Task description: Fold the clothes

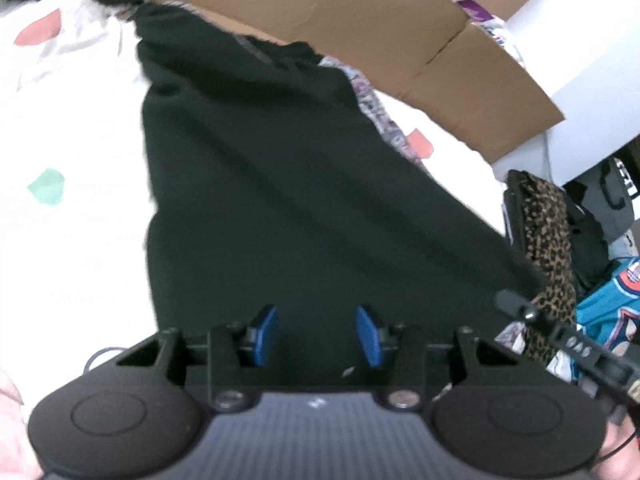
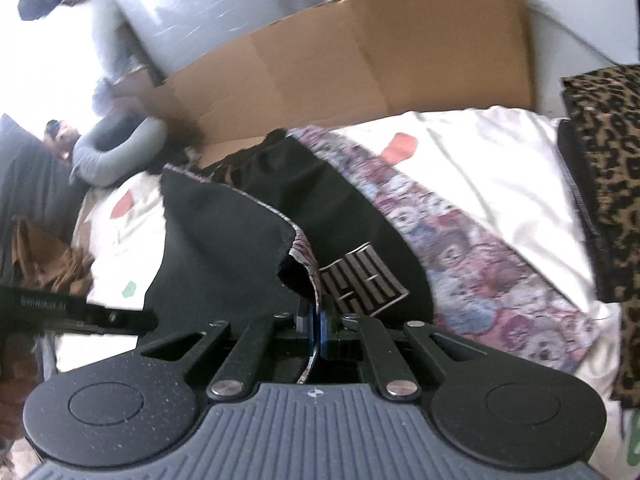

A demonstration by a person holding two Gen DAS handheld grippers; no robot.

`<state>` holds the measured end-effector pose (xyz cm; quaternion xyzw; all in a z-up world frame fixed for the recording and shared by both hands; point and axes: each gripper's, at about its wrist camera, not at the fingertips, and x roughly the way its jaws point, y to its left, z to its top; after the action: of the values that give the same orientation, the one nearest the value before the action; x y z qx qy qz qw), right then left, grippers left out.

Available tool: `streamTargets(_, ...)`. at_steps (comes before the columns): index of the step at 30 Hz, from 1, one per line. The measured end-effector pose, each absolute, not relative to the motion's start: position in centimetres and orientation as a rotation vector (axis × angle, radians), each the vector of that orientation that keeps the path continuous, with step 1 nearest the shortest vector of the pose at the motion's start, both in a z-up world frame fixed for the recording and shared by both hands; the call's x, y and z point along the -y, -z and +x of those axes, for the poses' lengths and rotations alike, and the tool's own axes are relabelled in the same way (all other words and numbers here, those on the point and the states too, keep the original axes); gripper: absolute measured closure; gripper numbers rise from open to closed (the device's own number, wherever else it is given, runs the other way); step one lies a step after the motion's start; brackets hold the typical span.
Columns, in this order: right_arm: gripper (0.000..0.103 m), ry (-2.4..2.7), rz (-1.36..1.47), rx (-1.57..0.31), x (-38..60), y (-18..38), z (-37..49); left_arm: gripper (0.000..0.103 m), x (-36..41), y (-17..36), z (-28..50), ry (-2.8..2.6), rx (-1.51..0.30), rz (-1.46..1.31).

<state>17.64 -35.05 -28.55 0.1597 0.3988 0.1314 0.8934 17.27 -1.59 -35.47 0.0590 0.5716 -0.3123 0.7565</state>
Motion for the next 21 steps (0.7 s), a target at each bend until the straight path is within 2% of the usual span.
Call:
streamTargets(6, 0.102, -0.190, 0.353, -0.819, 37.5, 28.5, 17.7, 0.057, 0.8, 36.2, 17.5, 0.645, -1.277, 0.170)
streamTargets(21, 0.101, -0.016, 0.363, -0.906, 41.3, 32.5, 17.4, 0.057, -1.4, 39.6, 17.0, 0.590, -1.414, 0.296)
